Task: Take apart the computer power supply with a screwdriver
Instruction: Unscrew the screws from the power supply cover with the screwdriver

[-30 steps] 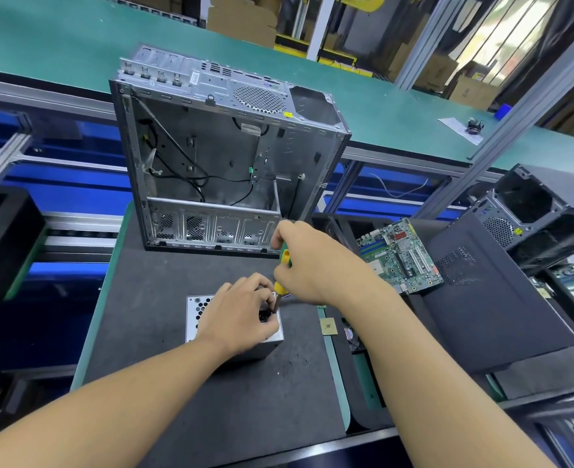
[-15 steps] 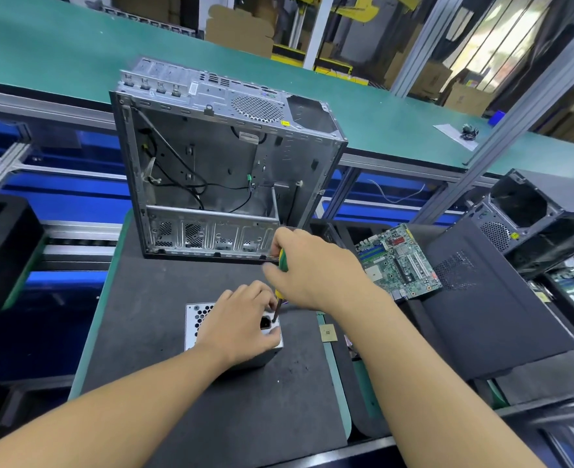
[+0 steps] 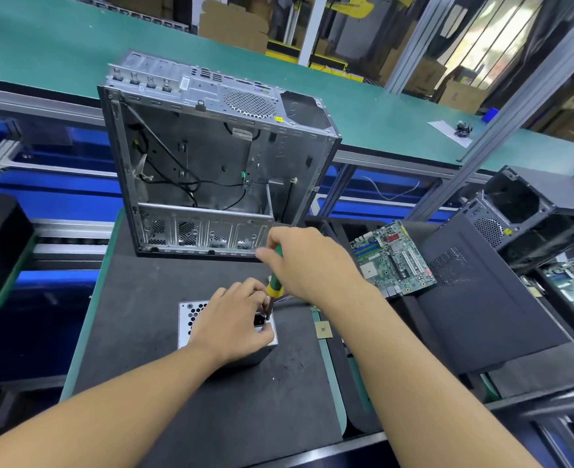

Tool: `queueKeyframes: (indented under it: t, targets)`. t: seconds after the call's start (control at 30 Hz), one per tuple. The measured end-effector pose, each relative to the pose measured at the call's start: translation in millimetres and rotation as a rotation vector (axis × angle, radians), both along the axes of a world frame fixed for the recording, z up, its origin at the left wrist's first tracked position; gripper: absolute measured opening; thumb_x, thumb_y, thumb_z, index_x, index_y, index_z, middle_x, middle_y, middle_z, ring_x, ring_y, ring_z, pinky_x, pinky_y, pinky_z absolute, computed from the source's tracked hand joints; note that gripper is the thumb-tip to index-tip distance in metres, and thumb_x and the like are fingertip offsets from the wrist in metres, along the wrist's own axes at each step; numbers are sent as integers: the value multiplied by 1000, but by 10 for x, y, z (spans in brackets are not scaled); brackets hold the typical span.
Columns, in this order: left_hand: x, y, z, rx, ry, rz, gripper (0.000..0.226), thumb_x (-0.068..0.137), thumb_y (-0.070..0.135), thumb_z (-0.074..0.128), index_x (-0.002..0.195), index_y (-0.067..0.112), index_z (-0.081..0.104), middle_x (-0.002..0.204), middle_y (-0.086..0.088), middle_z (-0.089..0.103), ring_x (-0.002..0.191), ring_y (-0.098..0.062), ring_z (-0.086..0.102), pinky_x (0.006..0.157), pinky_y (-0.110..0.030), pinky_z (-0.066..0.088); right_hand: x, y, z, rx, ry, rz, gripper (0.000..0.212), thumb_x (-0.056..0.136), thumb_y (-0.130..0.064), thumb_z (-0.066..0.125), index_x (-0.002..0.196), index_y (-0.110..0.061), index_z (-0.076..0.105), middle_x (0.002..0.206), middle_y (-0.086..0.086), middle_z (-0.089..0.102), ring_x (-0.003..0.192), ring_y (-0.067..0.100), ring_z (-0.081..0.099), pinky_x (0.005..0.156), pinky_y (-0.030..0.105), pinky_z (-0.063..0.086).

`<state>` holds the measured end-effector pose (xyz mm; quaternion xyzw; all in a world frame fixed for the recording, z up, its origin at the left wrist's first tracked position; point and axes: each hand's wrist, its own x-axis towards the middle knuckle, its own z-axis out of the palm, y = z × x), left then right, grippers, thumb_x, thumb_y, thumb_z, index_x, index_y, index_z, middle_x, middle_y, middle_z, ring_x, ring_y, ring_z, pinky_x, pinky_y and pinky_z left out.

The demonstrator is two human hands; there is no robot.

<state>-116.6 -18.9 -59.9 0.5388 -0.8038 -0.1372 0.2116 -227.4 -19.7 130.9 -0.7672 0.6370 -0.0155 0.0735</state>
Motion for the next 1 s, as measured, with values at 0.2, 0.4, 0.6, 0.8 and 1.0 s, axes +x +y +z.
queueKeyframes:
  t: [0.2, 0.4, 0.6, 0.8, 1.0]
  targets:
    - [-8, 11, -6, -22, -6, 22, 22, 71, 49, 48, 85, 37, 60, 90, 24, 36, 87, -6, 47, 79, -28, 39, -31, 0, 51, 219, -64, 68, 25, 86, -26, 51, 111, -26, 48, 113, -2, 43, 103, 24, 44, 78, 38, 39]
    - [0, 18, 2, 1, 49, 20, 17, 71, 48, 50, 82, 38, 58, 95, 27, 38, 84, 0, 44, 81, -25, 38, -15, 20, 13, 19, 61, 50, 17, 102, -33, 37, 101, -21, 49, 105, 2, 56, 90, 30, 58, 75, 40, 49]
    - [-5, 9, 3, -44, 41, 15, 20, 71, 43, 51, 83, 36, 64, 89, 30, 34, 92, 1, 42, 75, -18, 30, -30, 30, 33, 222, -93, 70, 27, 94, -23, 42, 120, -23, 47, 122, 3, 42, 106, 28, 44, 80, 40, 37]
    - [4, 27, -14, -94, 69, -20, 15, 74, 42, 55, 79, 33, 67, 102, 25, 50, 98, -1, 50, 77, -22, 37, -25, 30, -24, 43, 5, 26, 28, 103, -39, 40, 109, -16, 55, 108, 7, 56, 94, 33, 57, 70, 36, 39]
    - [-1, 37, -22, -119, 66, -16, 11, 72, 42, 56, 75, 34, 62, 92, 28, 30, 92, -4, 47, 74, -23, 34, -78, 48, 15, 138, -61, 50, 19, 92, -22, 46, 110, -24, 53, 115, 0, 43, 106, 26, 44, 75, 37, 37]
